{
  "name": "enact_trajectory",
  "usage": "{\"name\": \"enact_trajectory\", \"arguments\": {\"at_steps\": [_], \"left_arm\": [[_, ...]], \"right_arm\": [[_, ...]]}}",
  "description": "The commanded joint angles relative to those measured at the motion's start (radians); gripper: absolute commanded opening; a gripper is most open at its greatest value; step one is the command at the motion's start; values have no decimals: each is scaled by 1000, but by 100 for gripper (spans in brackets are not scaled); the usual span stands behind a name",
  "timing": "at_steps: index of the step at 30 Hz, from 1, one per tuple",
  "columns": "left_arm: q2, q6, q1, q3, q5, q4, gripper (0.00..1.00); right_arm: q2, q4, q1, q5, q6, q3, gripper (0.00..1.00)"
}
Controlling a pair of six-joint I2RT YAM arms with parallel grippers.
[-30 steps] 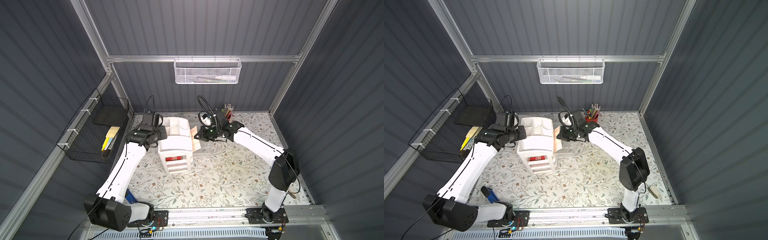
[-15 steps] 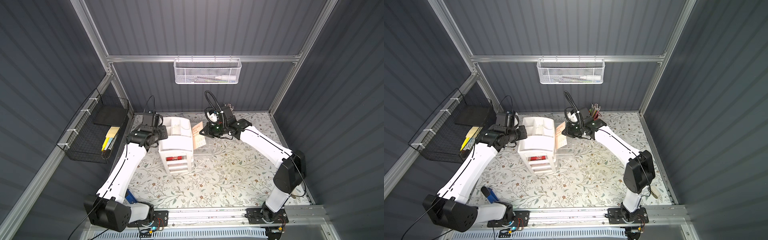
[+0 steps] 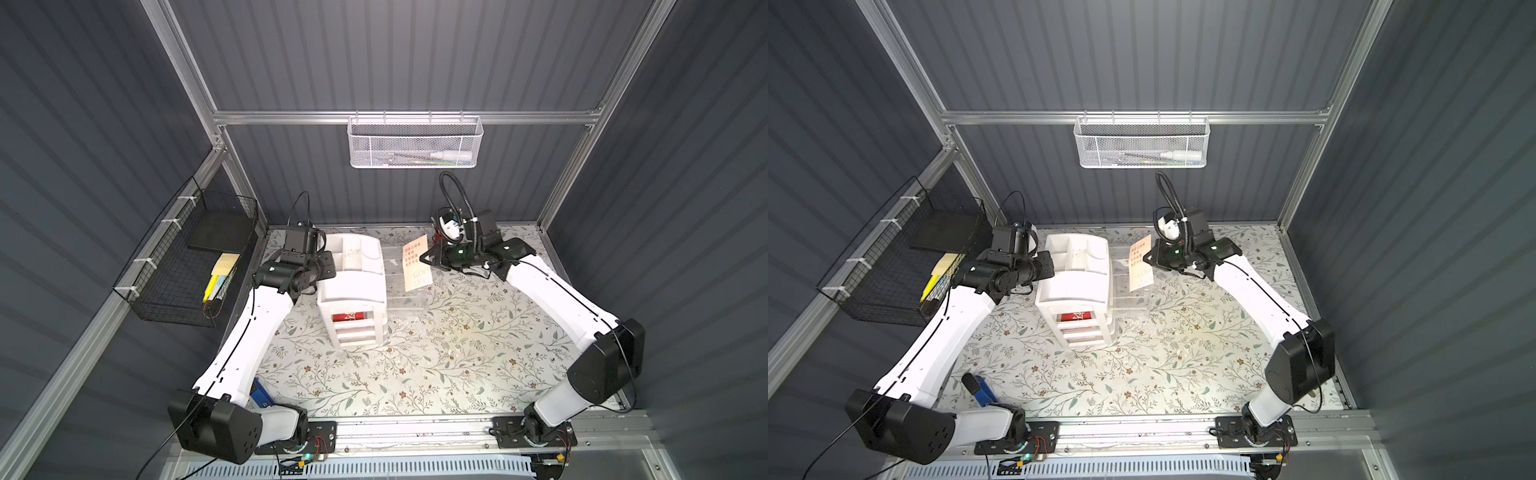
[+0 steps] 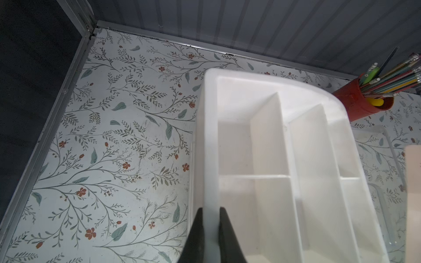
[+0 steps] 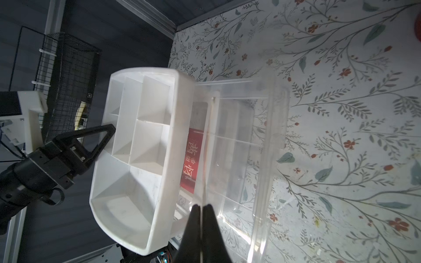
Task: Take the postcards out of the drawer
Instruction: Pick up the postcard from the drawer, then place the postcard at the center of the board.
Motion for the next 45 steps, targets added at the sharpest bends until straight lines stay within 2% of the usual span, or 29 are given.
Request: {"name": "enact_trajectory", "arguments": {"at_steps": [1, 9, 16, 21, 24, 29, 37, 45], "left_arm": [[-23, 32, -5, -14, 20, -24, 0], [-29, 34, -5, -17, 17, -22, 0], [-26, 37, -5, -18, 25, -19, 0], [-27, 42, -5, -20, 31, -16, 0], [-30, 45, -5, -18, 34, -17, 0], [-34, 49, -5, -21, 29, -16, 0], [-35, 49, -5, -28, 34, -14, 0], [-42, 48, -5, -37, 30, -11, 0]], "right_arm": [[-65, -6, -58, -39, -52, -43, 0], [-188, -31, -210, -86, -187, -152, 0], [-188, -95, -332, -132, -308, -198, 0], [-110, -123, -423, -184, -381, -215, 0], [-31, -165, -480, -261, -428, -193, 1], [100, -243, -529, -258, -523, -140, 0], [238, -232, -541, -234, -581, -87, 0], [328, -171, -547, -223, -563, -82, 0]]}}
